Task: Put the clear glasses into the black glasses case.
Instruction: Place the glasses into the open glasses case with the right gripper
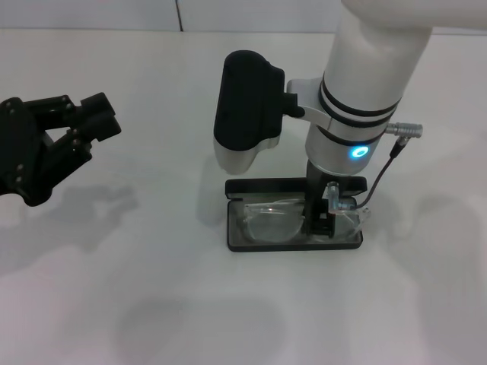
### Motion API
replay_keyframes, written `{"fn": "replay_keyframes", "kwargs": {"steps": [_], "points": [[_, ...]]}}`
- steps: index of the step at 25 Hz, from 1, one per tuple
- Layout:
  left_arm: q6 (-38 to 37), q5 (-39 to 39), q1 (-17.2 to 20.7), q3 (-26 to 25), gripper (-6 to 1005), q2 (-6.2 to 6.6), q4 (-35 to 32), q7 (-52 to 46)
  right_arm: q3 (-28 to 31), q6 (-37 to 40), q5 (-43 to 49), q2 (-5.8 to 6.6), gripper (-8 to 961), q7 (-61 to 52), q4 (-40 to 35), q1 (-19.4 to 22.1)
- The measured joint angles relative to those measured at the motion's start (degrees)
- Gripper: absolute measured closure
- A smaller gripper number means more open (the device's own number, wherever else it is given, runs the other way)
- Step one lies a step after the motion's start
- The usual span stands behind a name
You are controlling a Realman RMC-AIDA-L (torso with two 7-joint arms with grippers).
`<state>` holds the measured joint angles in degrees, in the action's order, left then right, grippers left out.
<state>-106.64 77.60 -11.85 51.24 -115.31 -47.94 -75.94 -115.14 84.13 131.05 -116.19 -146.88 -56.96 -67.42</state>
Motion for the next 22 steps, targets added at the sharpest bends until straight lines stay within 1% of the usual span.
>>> {"fn": "replay_keyframes", "kwargs": {"steps": [22], "points": [[-0.16,0.00,0.41,0.13,795,0.00,0.04,0.53,-0.08,0.41,0.68,0.00,823,-1.46,-0.66,-0.52]]}}
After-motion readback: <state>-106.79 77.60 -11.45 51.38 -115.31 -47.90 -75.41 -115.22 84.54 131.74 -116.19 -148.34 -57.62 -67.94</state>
